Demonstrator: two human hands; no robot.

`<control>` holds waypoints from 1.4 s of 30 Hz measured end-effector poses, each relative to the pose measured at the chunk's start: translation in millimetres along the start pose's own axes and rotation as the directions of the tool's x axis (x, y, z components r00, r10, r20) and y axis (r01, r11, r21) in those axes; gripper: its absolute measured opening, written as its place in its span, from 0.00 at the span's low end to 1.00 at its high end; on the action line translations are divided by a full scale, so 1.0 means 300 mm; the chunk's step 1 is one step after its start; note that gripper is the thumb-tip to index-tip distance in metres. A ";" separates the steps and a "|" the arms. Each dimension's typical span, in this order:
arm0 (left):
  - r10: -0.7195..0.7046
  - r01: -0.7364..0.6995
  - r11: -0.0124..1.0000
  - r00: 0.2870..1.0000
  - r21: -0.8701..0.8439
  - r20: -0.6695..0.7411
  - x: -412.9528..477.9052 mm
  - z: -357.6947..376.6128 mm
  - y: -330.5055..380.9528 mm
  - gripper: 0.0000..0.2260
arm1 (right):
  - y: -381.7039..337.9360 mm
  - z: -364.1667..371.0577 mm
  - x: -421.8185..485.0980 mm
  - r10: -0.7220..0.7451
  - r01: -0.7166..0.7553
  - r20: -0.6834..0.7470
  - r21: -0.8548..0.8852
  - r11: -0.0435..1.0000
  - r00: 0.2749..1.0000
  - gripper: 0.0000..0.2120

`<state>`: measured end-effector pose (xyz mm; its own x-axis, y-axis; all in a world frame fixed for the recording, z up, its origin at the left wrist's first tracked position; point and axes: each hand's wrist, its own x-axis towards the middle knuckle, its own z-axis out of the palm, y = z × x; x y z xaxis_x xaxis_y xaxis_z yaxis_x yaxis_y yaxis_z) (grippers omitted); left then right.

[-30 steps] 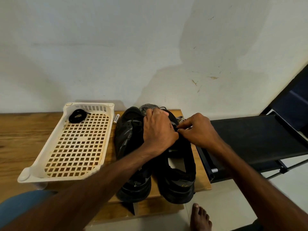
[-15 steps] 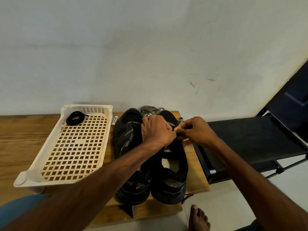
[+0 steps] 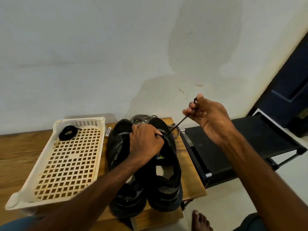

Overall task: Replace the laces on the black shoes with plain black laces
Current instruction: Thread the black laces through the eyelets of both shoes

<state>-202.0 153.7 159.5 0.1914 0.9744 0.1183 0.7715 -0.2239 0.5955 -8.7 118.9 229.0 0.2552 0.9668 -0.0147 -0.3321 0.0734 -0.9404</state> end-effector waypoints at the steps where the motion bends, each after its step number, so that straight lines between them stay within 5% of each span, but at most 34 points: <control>1: -0.015 0.012 0.998 0.999 -0.066 -0.036 0.006 -0.010 -0.003 0.11 | 0.016 0.005 0.000 -0.007 0.002 -0.034 -0.135 0.991 0.999 0.09; 2: -0.030 0.018 0.988 0.997 -0.155 -0.075 0.017 -0.028 -0.009 0.10 | 0.040 0.010 0.002 -0.046 0.032 -0.026 -0.380 0.924 0.999 0.09; 4: -0.047 -0.016 0.936 0.984 -0.353 -0.169 0.045 -0.075 -0.018 0.10 | 0.093 0.016 0.010 -0.084 0.157 0.133 -0.843 0.514 0.988 0.06; 6: -0.046 -0.097 0.883 0.956 -0.459 -0.291 0.065 -0.125 -0.020 0.08 | 0.133 0.030 0.011 0.059 0.238 0.249 -0.958 0.159 0.967 0.08; 8: -0.010 -0.190 0.853 0.926 -0.487 -0.378 0.072 -0.149 -0.019 0.07 | 0.158 0.044 0.006 0.183 0.239 0.249 -0.968 0.075 0.951 0.07; 14: 0.084 -0.194 0.873 0.963 -0.448 -0.255 0.061 -0.091 -0.024 0.04 | 0.094 0.058 0.001 -0.025 0.259 0.259 -0.945 0.200 0.966 0.06; 16: 0.060 -0.137 0.917 0.976 -0.374 -0.211 0.067 -0.078 -0.043 0.05 | 0.053 0.047 0.000 -0.100 0.241 0.220 -0.841 0.485 0.970 0.06; 18: 0.019 -0.070 0.949 0.985 -0.306 -0.169 0.075 -0.077 -0.069 0.05 | 0.011 0.042 -0.009 -0.115 0.160 0.142 -0.370 0.915 0.983 0.06; 19: -0.003 -0.039 0.962 0.988 -0.271 -0.153 0.078 -0.080 -0.081 0.05 | -0.008 0.035 -0.012 -0.096 0.102 0.105 -0.063 0.993 0.990 0.05; 21: -0.045 0.009 0.974 0.987 -0.227 -0.154 0.088 -0.096 -0.098 0.05 | -0.017 0.021 -0.011 -0.022 0.019 0.019 0.163 0.986 1.000 0.04; 23: -0.104 0.054 0.960 0.979 -0.274 -0.173 0.102 -0.126 -0.099 0.05 | 0.011 0.008 -0.012 0.018 -0.024 -0.031 -0.230 0.973 0.999 0.06; 25: -0.131 0.072 0.884 0.987 -0.462 -0.096 0.112 -0.152 -0.088 0.09 | 0.067 0.000 -0.011 0.013 0.069 0.094 -0.807 0.587 0.995 0.03; 26: -0.103 0.072 0.823 0.994 -0.563 -0.023 0.110 -0.161 -0.077 0.09 | 0.097 0.002 -0.014 0.057 0.134 0.168 -0.913 0.387 0.984 0.02; 28: 0.040 0.020 0.759 0.996 -0.650 0.077 0.091 -0.162 -0.049 0.06 | 0.139 0.015 -0.018 0.144 0.168 0.215 -0.944 0.283 0.966 0.01; 31: 0.212 -0.129 0.827 0.973 -0.547 0.091 0.065 -0.122 -0.026 0.07 | 0.132 0.038 -0.011 0.071 0.170 0.205 -0.926 0.337 0.976 0.02; 36: 0.288 -0.227 0.913 0.947 -0.340 0.142 0.051 -0.057 -0.027 0.15 | 0.052 0.014 -0.010 -0.167 0.292 0.240 -0.810 0.509 0.956 0.04; 39: 0.295 -0.254 0.933 0.946 -0.256 0.136 0.048 -0.052 -0.034 0.17 | 0.006 0.015 -0.023 -0.322 0.342 0.133 -0.521 0.782 0.937 0.06; 42: 0.288 -0.260 0.941 0.952 -0.216 0.108 0.045 -0.052 -0.035 0.14 | -0.007 0.007 -0.025 -0.293 0.283 -0.019 -0.205 0.937 0.956 0.08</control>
<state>-217.1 169.5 167.3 0.4698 0.8602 0.1983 0.5448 -0.4593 0.7016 -11.9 112.0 231.8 0.3585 0.8980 0.2551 -0.0524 0.2922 -0.9549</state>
